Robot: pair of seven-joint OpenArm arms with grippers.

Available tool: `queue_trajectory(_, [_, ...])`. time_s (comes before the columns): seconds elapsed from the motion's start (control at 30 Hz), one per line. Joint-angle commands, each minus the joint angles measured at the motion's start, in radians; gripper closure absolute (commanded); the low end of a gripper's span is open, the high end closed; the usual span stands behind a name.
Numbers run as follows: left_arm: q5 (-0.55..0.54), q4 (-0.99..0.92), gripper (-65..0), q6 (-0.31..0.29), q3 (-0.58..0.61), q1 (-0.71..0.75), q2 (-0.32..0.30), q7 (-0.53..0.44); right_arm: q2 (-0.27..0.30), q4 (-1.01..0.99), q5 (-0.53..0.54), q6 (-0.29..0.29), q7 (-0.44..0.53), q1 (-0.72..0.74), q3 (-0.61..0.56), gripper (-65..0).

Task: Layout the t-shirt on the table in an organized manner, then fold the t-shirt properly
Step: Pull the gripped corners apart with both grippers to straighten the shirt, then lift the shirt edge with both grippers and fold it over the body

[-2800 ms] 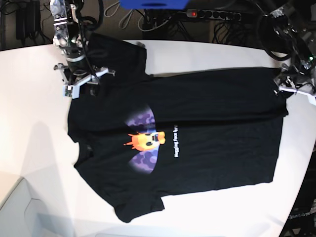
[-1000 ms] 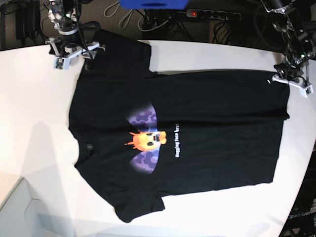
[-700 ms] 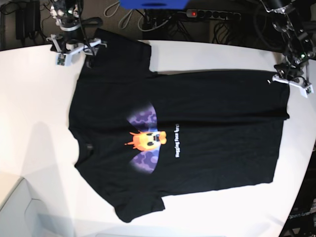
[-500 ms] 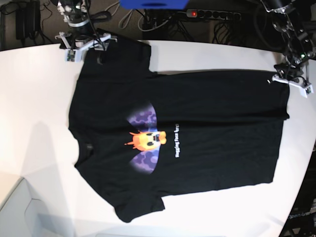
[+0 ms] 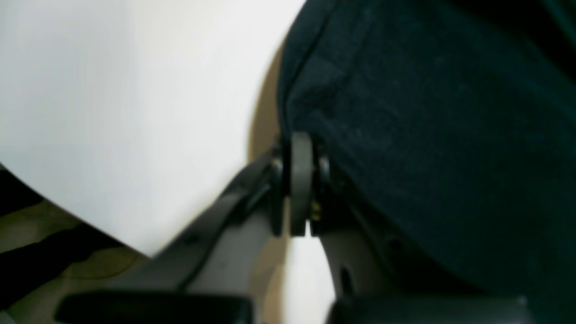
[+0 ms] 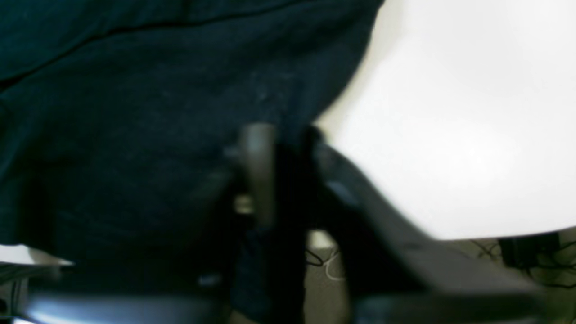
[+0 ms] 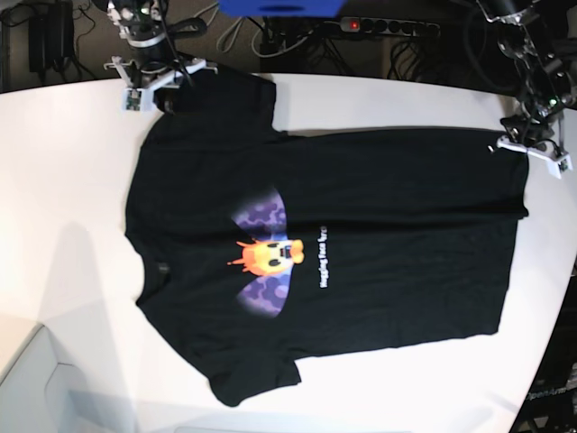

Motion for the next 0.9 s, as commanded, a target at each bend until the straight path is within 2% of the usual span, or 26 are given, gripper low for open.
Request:
queue_trajectory(0.0, [0.006, -0.002, 0.0, 0.0, 0.001, 0.012, 0.001, 0.07, 0.001, 0.002, 0.012, 0.007, -0.036, -0.021, -0.002, 0.0])
queue_trajectory(0.13, [0.002, 0.082, 0.0, 0.0, 0.0, 0.046, 0.004, 0.065, 0.001, 0.031, 0.014, 0.007, -0.017, -0.035, -0.002, 0.0])
queue_trajectory(0.4, [0.0, 0.274, 0.0, 0.0, -0.019, 0.062, 0.008, 0.065, 0.006, 0.189, 0.014, 0.007, 0.102, -0.053, 0.007, 0.0])
queue_trajectory(0.63, [-0.002, 0.394, 0.0, -0.001, -0.106, 0.037, 0.024, 0.067, 0.006, 0.263, 0.014, 0.007, 0.239, -0.049, 0.044, 0.0])
queue_trajectory(0.87, [-0.002, 0.487, 0.0, -0.001, -0.106, -0.038, 0.022, 0.073, 0.007, 0.281, 0.014, 0.007, 0.408, 0.008, 0.047, 0.0])
